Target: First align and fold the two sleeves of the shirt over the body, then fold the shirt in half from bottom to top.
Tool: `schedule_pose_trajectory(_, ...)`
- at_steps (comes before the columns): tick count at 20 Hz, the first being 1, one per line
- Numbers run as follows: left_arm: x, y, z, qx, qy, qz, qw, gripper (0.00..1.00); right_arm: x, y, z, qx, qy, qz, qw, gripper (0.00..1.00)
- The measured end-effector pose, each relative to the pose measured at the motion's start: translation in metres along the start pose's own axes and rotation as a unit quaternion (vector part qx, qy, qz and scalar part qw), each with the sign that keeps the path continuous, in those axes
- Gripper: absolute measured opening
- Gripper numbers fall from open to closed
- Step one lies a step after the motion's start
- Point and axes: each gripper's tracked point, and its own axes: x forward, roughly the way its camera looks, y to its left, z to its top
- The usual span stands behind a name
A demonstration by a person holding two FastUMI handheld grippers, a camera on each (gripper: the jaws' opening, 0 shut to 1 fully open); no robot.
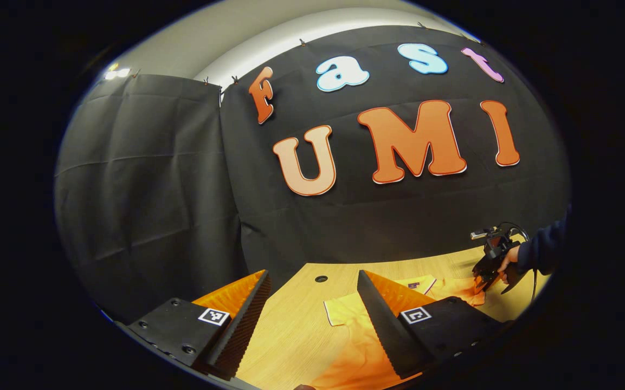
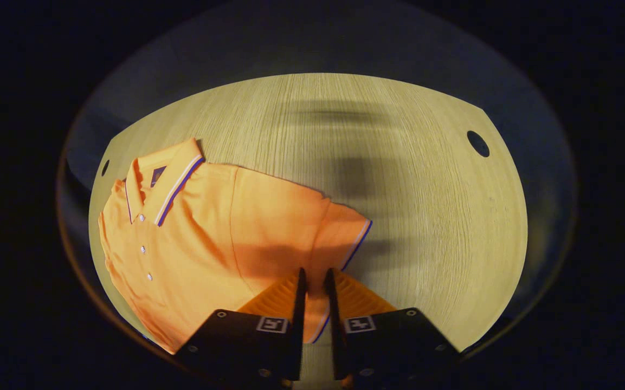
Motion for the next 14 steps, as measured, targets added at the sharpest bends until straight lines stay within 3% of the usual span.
schedule_pose_trajectory(3, -0.004, 0.001, 0.0, 0.002, -0.003, 0.001, 1.0, 0.98, -0.007, 0.01, 0.001, 0.018, -0.001, 0.055, 0.998, 0.08)
schedule_pose_trajectory(8, -0.007, 0.006, -0.005, 0.0, 0.003, 0.009, 1.0, 0.98, -0.032, 0.02, 0.023, 0.009, -0.053, 0.062, 0.997, 0.07)
schedule_pose_trajectory(14, -0.011, 0.004, -0.003, 0.008, 0.002, 0.011, 1.0, 0.99, -0.063, 0.063, 0.036, -0.033, -0.077, 0.093, 0.992, 0.07)
